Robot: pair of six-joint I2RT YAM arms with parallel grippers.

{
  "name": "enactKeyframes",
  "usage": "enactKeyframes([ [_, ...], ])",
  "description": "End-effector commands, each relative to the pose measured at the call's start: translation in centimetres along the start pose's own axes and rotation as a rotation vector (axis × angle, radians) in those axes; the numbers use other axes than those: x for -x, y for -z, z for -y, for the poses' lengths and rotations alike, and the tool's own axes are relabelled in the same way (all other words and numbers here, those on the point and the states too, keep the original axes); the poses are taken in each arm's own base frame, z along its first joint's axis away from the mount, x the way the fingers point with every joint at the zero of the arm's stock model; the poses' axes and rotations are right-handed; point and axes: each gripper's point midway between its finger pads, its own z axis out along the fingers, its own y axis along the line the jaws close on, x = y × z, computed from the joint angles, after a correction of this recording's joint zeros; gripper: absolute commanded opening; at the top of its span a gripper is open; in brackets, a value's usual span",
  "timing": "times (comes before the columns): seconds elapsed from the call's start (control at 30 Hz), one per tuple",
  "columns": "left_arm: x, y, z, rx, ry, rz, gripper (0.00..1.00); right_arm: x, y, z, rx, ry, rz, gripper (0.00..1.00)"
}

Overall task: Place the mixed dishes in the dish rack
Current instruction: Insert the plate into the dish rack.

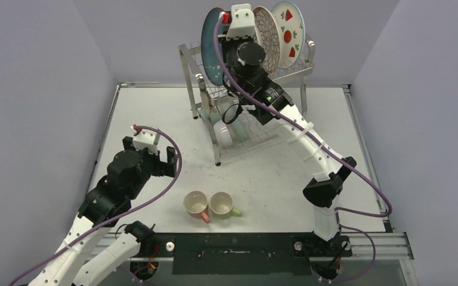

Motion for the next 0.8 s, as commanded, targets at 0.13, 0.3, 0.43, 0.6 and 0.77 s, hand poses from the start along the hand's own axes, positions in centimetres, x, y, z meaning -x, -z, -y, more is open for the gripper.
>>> enactKeyframes([
  [0.13, 1.2, -0.3, 0.3, -0.010, 0.018, 0.042, 0.97, 9.5, 2.7, 0.6, 0.017, -0.039, 0.266, 0.00],
  [0.3, 1.3, -0.2, 0.2, -0.008, 0.019, 0.044, 0.97, 9.7, 3.8, -1.4, 0.021, 0.075, 0.282, 0.00],
  [0.43, 1.3, -0.2, 0.2, -0.009, 0.019, 0.044, 0.97, 8.8, 4.2, -3.1, 0.039, 0.136, 0.273, 0.00],
  [0.6, 1.3, 0.0, 0.1, -0.009, 0.021, 0.051, 0.97, 7.3, 4.2, -4.2, 0.052, 0.169, 0.250, 0.00],
  [0.77, 1.4, 0.2, 0.1, -0.011, 0.025, 0.056, 0.97, 5.5, 3.7, -4.9, 0.049, 0.213, 0.220, 0.00],
])
